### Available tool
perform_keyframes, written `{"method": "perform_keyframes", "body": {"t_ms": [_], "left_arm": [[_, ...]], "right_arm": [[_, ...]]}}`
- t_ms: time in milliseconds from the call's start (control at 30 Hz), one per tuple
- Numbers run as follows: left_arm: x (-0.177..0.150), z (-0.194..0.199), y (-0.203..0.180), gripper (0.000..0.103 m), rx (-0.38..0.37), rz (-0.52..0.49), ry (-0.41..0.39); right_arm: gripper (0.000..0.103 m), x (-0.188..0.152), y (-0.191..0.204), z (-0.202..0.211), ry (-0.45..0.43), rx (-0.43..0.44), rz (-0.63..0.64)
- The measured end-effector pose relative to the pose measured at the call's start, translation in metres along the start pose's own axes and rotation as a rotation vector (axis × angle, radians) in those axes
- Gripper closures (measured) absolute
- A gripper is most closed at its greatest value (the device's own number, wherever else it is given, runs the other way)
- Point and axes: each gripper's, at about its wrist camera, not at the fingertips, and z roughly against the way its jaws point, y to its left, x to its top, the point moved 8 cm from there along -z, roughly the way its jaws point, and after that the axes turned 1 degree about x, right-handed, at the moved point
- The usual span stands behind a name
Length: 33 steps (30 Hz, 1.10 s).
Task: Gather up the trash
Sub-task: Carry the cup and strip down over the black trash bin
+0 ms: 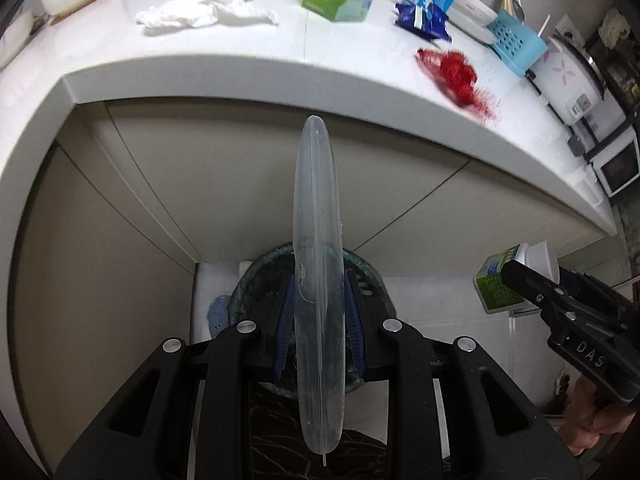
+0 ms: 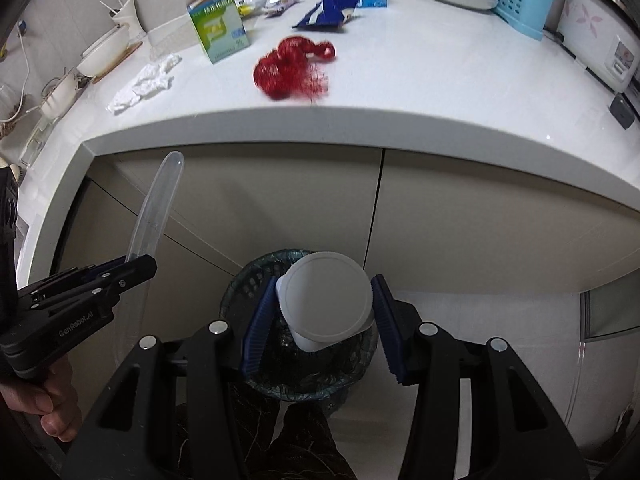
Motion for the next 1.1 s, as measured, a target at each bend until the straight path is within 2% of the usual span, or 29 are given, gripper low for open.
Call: {"method": "perform_keyframes", "body": {"t_ms": [300,600,800,833,900,967,1067,1100], "left_arm": [[-0.018,-0.039,-0.005,0.079,0.0,-0.054,0.045],[-0.023,-0.047,-0.018,0.075,-0.029,-0.116,0.058],[-0.018,-0.043,-0.014,0.054,-0.026,-0.089,0.039],[-0.016,-0.041,-0.013,0.046,-0.024,-0.082,0.031],[-0.013,-0.035,-0.01,0.04,-0.022,-0.067,0.011],[-0.01,-0.028,-0.006,0.025,-0.011,-0.056,-0.01],[-0.004,-0.017,0.002,0.009,0.002,-0.03,-0.044],[-0.003,-0.015,0.005,0.008,0.002,-0.019,-0.05]], "right_arm": [[0.057,-0.01,-0.002,-0.023,0.022,0.0,-0.001],[0.057,-0.012,-0.005,-0.026,0.032,-0.008,-0.008],[0.057,-0.012,-0.007,-0.027,0.039,-0.008,-0.016],[0.057,-0.011,-0.007,-0.027,0.039,-0.006,-0.015],[0.057,-0.011,-0.005,-0.027,0.038,-0.002,-0.012],[0.057,-0.011,-0.004,-0.028,0.041,0.004,-0.011],[0.057,-0.01,-0.001,-0.03,0.044,0.022,-0.007],[0.057,-0.01,0.001,-0.032,0.045,0.027,-0.004]]}}
